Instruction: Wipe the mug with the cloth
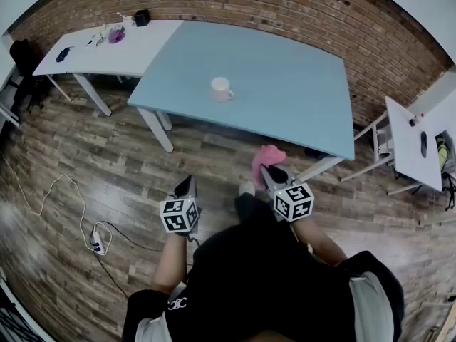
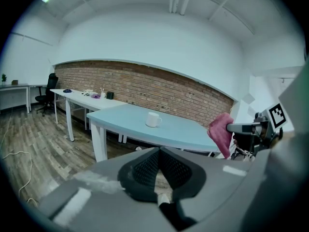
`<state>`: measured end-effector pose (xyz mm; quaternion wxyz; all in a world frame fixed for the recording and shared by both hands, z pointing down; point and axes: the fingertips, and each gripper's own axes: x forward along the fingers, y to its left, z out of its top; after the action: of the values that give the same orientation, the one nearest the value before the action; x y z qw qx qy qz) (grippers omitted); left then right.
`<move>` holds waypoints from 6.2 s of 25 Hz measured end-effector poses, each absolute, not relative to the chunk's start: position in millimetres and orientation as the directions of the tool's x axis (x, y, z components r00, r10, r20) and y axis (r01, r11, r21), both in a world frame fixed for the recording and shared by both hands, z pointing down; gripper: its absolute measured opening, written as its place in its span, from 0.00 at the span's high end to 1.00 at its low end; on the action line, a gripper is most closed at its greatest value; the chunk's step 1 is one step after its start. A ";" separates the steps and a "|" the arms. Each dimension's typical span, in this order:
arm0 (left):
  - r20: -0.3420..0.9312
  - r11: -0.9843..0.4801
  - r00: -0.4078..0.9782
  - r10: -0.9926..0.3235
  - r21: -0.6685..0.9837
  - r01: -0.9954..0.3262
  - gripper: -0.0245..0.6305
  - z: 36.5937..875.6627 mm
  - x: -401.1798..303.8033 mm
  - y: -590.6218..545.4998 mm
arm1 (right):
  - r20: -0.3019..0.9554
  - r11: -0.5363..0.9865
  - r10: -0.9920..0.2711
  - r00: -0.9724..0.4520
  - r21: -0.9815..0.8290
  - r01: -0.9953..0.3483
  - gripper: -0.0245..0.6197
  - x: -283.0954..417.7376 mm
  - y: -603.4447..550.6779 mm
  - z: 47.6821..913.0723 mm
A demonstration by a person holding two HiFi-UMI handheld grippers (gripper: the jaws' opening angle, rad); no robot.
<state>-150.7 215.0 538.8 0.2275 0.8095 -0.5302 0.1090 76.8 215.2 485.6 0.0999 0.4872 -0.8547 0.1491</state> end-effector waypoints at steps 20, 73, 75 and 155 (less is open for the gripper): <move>0.443 -0.329 0.361 -0.820 0.150 -0.932 0.95 538.6 -138.4 57.2 | 0.288 0.526 -0.782 -0.553 -0.172 -0.833 0.90 89.3 33.4 488.3; 0.533 -0.679 0.574 -0.621 -0.001 -0.734 0.42 596.6 -33.0 -137.7 | 0.326 0.595 -0.353 -0.877 -0.646 -0.479 0.90 14.2 -214.5 516.3; 0.533 -0.684 0.577 -0.618 -0.004 -0.729 0.42 595.9 -31.8 -137.8 | 0.320 0.613 -0.335 -0.886 -0.640 -0.463 0.90 8.9 -218.6 511.8; 0.596 -0.533 0.427 -0.680 -0.001 -0.846 0.43 600.3 -37.5 -140.8 | 0.508 0.676 0.283 -0.814 -0.708 -0.206 0.90 20.7 -122.1 595.6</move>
<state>-37.5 -140.8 600.3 0.1513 0.8311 -0.4589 0.2752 20.7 -122.1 595.6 0.3044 -0.0224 -0.8633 0.4019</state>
